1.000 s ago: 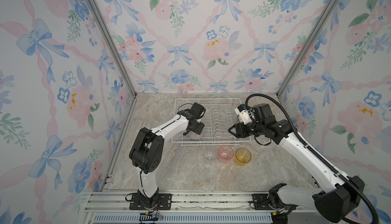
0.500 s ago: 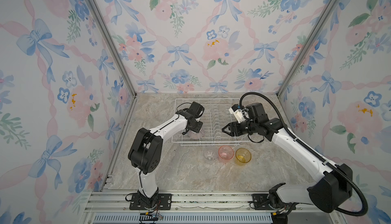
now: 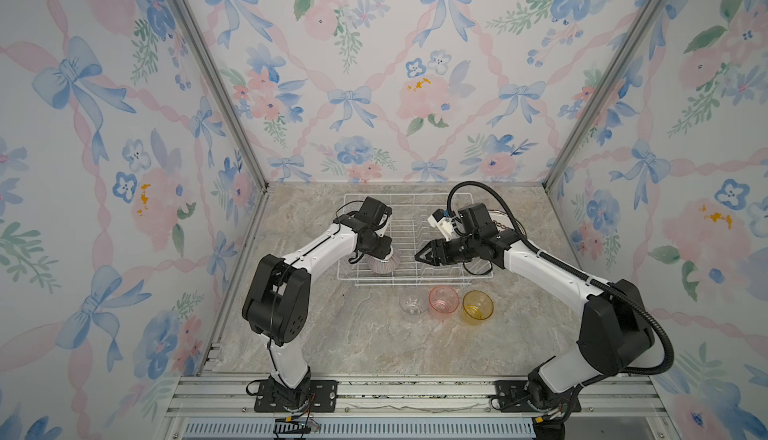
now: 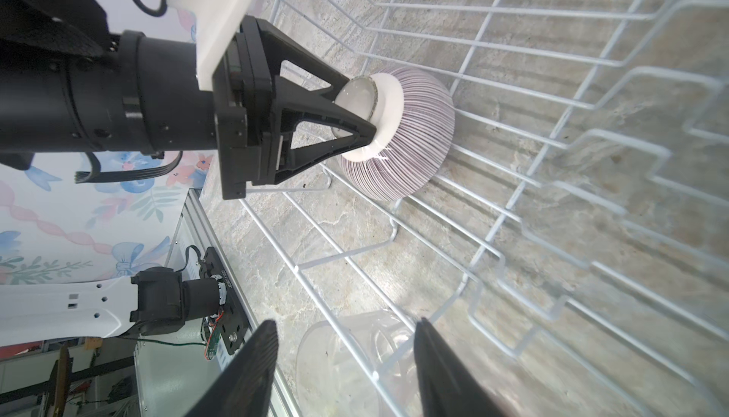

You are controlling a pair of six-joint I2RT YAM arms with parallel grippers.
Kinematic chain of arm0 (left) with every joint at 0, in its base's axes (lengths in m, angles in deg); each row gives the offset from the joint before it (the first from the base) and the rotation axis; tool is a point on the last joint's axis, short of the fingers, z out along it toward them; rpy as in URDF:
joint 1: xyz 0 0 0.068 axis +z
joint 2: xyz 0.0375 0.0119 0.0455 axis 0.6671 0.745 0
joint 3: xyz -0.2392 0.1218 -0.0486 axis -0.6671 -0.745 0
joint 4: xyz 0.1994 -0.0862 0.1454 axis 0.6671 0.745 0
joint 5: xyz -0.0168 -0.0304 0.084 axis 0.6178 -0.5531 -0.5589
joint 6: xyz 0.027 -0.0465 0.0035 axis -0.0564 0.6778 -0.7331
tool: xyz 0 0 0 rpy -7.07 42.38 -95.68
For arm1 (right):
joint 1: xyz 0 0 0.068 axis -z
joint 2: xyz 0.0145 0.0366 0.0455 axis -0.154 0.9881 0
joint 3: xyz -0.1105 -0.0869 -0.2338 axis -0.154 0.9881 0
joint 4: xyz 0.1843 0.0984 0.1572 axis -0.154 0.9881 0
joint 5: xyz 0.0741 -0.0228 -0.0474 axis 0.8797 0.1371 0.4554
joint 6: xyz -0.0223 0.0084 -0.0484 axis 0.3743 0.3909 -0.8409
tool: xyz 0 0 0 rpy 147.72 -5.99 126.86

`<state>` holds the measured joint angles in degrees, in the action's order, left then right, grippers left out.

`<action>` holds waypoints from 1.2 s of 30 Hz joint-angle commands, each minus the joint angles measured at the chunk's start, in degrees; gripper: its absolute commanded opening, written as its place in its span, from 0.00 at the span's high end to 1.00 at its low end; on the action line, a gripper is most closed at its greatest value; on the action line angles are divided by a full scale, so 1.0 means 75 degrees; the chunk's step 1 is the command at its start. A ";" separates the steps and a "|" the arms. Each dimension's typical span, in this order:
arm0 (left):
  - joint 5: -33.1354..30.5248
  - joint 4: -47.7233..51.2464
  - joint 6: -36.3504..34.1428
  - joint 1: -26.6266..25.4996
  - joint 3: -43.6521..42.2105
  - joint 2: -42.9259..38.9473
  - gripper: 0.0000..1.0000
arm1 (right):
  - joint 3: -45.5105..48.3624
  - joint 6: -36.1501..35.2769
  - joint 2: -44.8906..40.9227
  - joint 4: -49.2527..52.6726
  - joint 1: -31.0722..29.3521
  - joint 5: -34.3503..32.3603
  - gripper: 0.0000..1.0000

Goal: Unload the mixed dishes from the dish rack
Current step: 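Close the left gripper on the striped bowl foot and lift it toward the right gripper, then grasp the striped bowl rim with the right gripper beside the left gripper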

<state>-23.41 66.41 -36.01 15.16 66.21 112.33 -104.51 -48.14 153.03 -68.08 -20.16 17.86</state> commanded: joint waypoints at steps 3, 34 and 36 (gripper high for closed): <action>0.1037 -0.0672 0.0034 0.0209 -0.0185 -0.0468 0.76 | -0.0246 0.0453 0.0481 -0.0681 -0.0127 0.0515 0.43; 0.4093 -0.3062 0.0994 0.0897 -0.0848 -0.0885 0.77 | 0.0535 0.2413 0.1399 -0.3869 0.0037 0.1073 0.48; 0.4152 -0.3130 0.1025 0.0905 -0.0856 -0.0871 0.77 | 0.0678 0.2650 0.1332 -0.4327 0.0060 0.1074 0.49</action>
<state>3.75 47.35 -29.71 21.61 60.02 108.13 -100.99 -32.78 162.85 -91.60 -20.33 24.24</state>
